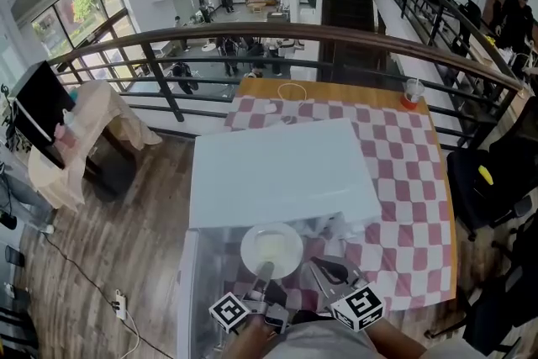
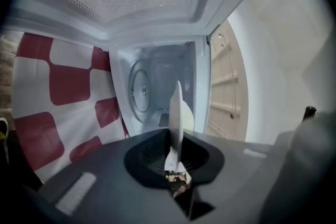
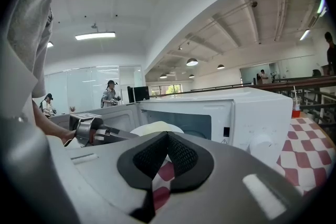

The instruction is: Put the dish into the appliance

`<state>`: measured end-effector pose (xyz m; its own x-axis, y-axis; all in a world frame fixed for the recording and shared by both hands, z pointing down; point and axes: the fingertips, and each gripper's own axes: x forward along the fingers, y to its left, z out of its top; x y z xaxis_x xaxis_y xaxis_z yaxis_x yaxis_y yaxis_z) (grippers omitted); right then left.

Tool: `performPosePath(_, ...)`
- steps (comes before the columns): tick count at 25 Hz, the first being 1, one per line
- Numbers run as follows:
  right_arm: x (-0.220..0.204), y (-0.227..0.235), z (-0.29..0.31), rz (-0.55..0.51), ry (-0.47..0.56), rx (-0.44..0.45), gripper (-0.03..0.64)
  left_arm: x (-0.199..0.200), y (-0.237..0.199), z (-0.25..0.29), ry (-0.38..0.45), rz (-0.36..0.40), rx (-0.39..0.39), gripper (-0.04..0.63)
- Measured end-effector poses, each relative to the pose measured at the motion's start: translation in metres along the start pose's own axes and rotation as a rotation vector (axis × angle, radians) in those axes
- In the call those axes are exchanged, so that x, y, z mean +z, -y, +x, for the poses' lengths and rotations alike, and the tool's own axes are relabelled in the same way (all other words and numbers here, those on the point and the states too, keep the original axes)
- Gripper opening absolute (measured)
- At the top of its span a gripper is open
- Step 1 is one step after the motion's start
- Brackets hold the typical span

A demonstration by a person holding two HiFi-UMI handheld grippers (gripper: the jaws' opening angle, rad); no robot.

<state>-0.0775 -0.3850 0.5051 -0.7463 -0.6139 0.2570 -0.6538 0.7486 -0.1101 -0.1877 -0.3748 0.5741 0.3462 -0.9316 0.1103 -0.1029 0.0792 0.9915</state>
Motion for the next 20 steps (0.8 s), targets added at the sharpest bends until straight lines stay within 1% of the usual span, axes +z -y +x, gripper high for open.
performPosePath(3, 0.000, 0.008, 0.002, -0.002, 0.007, 0.006, -0.002, 0.003, -0.007, 0.010, 0.014, -0.010, 0.014, 0.028)
performPosePath(6, -0.003, 0.016, 0.004, 0.006, 0.007, 0.015, -0.002, 0.008, -0.016, 0.019, 0.029, 0.001, 0.022, 0.028)
performPosePath(11, -0.009, 0.022, 0.007, 0.012, -0.002, 0.047, -0.002, 0.016, -0.032, 0.034, 0.063, -0.025, 0.041, 0.028)
performPosePath(13, -0.011, 0.023, 0.008, 0.015, -0.004, 0.058, -0.002, 0.019, -0.041, 0.041, 0.075, -0.023, 0.060, 0.028)
performPosePath(15, -0.010, 0.025, 0.008, 0.018, -0.003, 0.070, -0.002, 0.022, -0.047, 0.049, 0.082, -0.020, 0.062, 0.028)
performPosePath(17, -0.010, 0.025, 0.009, 0.019, -0.001, 0.079, -0.002, 0.025, -0.053, 0.056, 0.092, -0.033, 0.070, 0.028)
performPosePath(20, -0.012, 0.027, 0.010, 0.024, 0.001, 0.084, -0.002, 0.029, -0.066, 0.062, 0.115, -0.060, 0.105, 0.028)
